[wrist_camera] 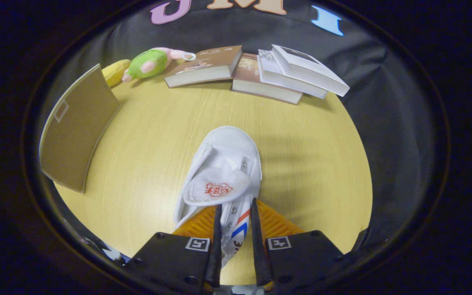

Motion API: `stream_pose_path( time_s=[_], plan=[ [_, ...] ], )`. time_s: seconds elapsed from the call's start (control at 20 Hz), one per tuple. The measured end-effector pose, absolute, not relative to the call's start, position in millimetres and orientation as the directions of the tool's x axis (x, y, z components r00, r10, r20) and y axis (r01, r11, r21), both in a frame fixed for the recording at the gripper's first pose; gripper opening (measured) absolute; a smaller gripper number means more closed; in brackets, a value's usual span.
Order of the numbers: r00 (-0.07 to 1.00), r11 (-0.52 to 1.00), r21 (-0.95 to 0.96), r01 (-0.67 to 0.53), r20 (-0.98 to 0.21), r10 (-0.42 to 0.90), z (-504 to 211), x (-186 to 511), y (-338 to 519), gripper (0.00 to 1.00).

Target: Open the storage box then place both shoes into the box .Put the left shoe in first, then the right shoe, with the right side of both shoes facing outward in a uniform manner.

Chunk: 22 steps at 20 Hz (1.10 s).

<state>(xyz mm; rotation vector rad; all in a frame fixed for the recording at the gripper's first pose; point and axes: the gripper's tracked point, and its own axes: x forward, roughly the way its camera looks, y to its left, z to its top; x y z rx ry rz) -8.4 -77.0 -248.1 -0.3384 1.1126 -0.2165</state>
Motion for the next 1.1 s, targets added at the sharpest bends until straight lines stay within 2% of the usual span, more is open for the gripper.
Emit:
stream_pose_path(
  time_s=[0.15,0.25,0.5,0.6,0.8,1.1],
  plan=[
    [0.444,0.927,-0.374,0.01,-0.829,-0.339,-246.1,-8.7,-81.1,0.37],
    [0.452,0.937,-0.348,0.028,-0.832,-0.323,-246.7,-9.5,-81.3,0.26],
    [0.509,0.973,-0.204,0.107,-0.829,-0.229,-234.2,-3.5,-75.2,0.26],
    [0.506,0.985,-0.118,0.128,-0.846,-0.168,-236.5,-6.7,-70.7,0.11],
    [0.52,0.987,-0.059,0.153,-0.844,-0.131,-236.3,-6.2,-69.9,0.11],
    [0.548,0.968,0.166,0.188,-0.836,0.037,-226.1,-3.6,-41.8,0.11]
  ],
)
